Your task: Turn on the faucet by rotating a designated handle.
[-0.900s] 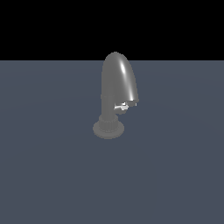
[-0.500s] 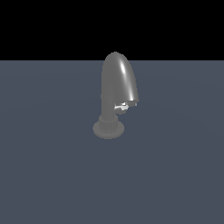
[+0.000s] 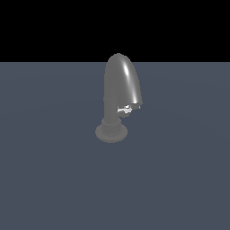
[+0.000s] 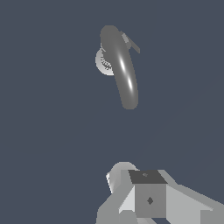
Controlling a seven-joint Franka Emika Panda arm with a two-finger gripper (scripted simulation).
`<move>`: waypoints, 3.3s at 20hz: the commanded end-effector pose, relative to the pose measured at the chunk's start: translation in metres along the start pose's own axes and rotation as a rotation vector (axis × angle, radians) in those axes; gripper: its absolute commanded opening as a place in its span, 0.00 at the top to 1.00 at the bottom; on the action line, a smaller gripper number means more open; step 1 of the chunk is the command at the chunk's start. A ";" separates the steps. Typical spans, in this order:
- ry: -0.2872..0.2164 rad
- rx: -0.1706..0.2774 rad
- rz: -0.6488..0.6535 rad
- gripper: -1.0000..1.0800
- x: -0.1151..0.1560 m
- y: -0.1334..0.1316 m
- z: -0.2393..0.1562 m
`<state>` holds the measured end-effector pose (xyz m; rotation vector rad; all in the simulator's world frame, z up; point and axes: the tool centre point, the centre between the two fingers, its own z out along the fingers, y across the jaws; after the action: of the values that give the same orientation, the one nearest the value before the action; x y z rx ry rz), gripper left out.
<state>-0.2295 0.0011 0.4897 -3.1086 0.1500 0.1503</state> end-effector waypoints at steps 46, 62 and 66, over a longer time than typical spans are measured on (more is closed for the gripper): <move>-0.830 0.217 0.620 1.00 0.224 -0.002 0.089; -1.154 0.307 0.862 1.00 0.274 0.022 0.167; -1.227 0.328 0.918 1.00 0.281 0.028 0.187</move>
<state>0.0268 -0.0456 0.2835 -1.9189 1.2557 1.6409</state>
